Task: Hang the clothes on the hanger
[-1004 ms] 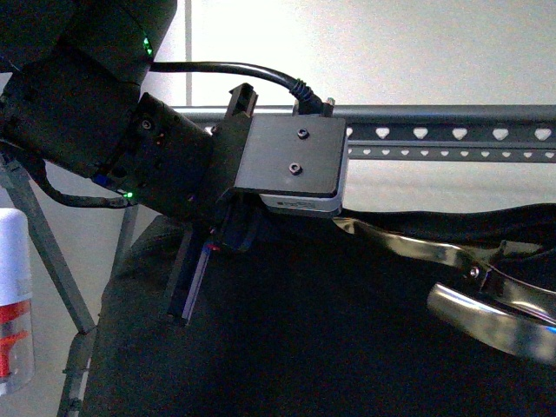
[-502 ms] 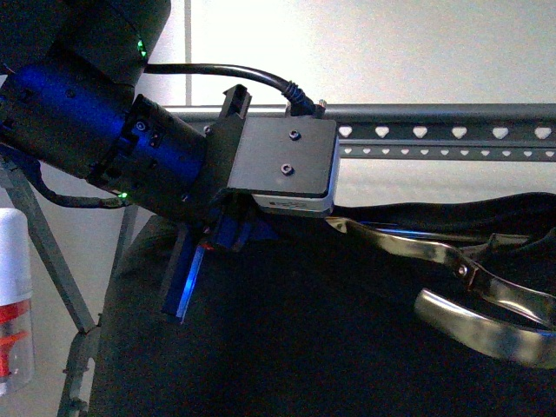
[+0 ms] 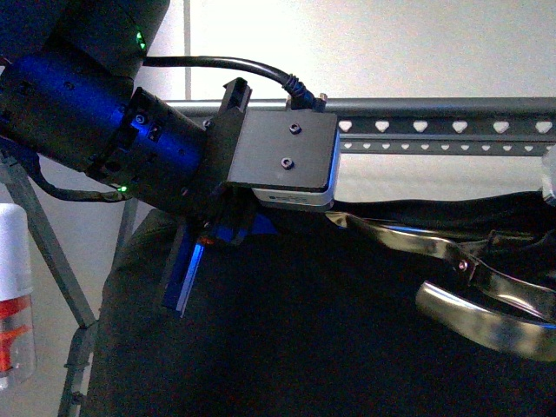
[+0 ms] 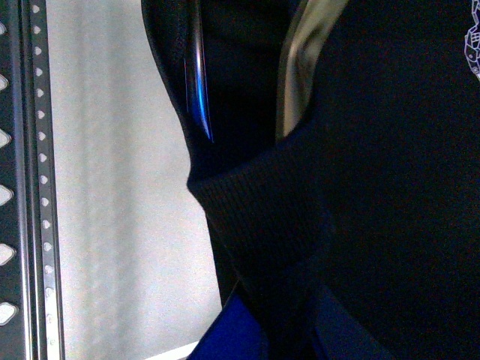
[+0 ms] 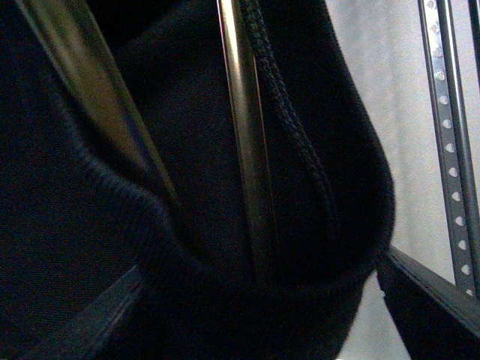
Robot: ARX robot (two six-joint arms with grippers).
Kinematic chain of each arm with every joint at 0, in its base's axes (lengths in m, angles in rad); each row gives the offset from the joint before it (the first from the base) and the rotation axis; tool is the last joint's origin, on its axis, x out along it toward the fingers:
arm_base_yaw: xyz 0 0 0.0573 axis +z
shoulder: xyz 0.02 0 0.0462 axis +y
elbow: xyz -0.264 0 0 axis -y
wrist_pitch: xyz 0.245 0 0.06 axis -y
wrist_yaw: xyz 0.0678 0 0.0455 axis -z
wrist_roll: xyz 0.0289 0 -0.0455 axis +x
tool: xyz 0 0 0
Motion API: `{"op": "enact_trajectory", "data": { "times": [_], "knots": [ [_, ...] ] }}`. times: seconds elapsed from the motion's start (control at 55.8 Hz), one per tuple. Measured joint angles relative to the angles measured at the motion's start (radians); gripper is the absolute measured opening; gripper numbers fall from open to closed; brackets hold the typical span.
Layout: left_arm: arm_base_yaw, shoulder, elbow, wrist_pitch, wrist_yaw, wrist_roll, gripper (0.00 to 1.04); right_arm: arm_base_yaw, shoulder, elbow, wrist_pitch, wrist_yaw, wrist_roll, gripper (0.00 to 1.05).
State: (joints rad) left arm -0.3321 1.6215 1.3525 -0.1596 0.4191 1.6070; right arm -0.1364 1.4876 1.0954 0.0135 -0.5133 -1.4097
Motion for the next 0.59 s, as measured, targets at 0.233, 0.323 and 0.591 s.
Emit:
{"op": "enact_trajectory", "data": {
  "times": [0.233,0.323,0.591],
  "knots": [
    [0.0,0.0,0.0,0.0,-0.001,0.0,0.04,0.05,0.068,0.051,-0.027,0.042,0.016,0.48],
    [0.001,0.0,0.0,0.0,-0.002,0.0,0.04,0.062,0.087,0.062,-0.028,0.055,0.032,0.3],
    [0.001,0.0,0.002,0.004,0.001,-0.008,0.04,0.043,0.089,0.04,-0.002,0.035,0.021,0.1]
  ]
}}
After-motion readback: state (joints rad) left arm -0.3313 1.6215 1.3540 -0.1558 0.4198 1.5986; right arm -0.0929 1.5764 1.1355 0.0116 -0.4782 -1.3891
